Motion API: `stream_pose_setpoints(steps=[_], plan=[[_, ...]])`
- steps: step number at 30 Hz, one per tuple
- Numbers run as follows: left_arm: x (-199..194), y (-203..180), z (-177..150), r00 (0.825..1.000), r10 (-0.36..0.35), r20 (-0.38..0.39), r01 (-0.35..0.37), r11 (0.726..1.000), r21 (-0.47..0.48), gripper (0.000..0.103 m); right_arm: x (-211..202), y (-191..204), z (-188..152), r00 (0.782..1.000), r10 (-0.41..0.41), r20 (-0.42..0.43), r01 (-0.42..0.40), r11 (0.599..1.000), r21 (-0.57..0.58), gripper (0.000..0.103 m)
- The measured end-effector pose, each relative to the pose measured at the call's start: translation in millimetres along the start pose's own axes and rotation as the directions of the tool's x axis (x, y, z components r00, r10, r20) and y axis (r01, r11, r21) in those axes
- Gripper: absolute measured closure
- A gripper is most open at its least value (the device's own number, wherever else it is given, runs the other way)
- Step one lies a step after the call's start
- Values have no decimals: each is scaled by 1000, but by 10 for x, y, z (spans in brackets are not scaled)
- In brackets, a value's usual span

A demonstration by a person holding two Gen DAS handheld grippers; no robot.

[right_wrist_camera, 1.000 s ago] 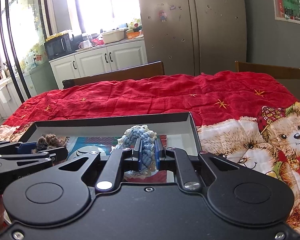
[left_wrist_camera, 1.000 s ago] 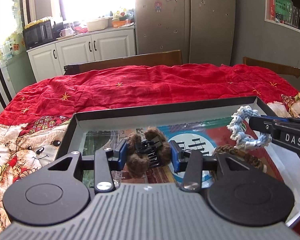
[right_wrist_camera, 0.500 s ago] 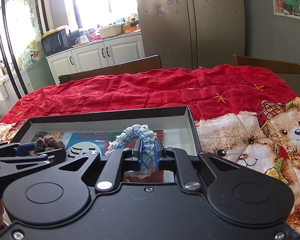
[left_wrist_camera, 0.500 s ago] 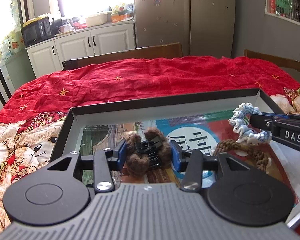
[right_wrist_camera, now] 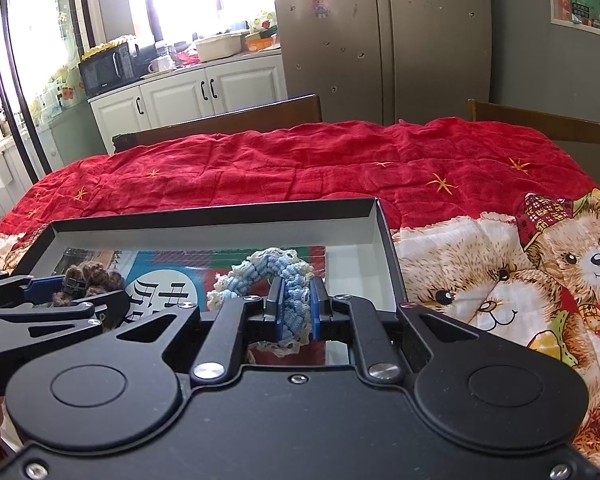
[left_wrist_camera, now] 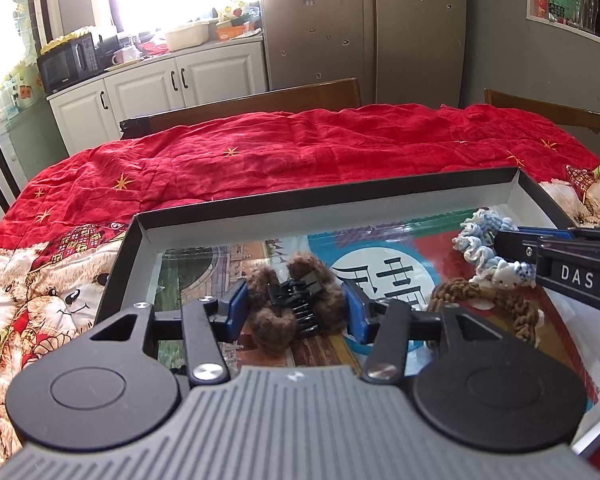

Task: Organize objects
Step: 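Open left tool releasing claw clip in box while right tool releases blue ring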

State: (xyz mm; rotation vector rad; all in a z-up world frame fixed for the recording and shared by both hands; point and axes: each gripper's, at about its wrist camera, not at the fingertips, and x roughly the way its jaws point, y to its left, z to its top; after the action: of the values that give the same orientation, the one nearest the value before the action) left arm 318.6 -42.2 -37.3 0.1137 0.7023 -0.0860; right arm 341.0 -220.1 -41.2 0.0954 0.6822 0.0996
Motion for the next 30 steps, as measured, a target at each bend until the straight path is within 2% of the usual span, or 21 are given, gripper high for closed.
stream_pose_setpoints(steps=[24,27,30], plan=[[-35,-16,8,1000,12,20,-12,1000,7,26,11,-22,2,1000,-19,-2,19,1000,4,86],[-43,-9,8,1000,13,25,-13,1000,6,24,7,-26,3,1000,-19,-2,19,1000,7,83],[-49,0,8,999,17,29,-17,1000,1,21,-6,-30,9,1000,-20,5,20,1000,10,72]])
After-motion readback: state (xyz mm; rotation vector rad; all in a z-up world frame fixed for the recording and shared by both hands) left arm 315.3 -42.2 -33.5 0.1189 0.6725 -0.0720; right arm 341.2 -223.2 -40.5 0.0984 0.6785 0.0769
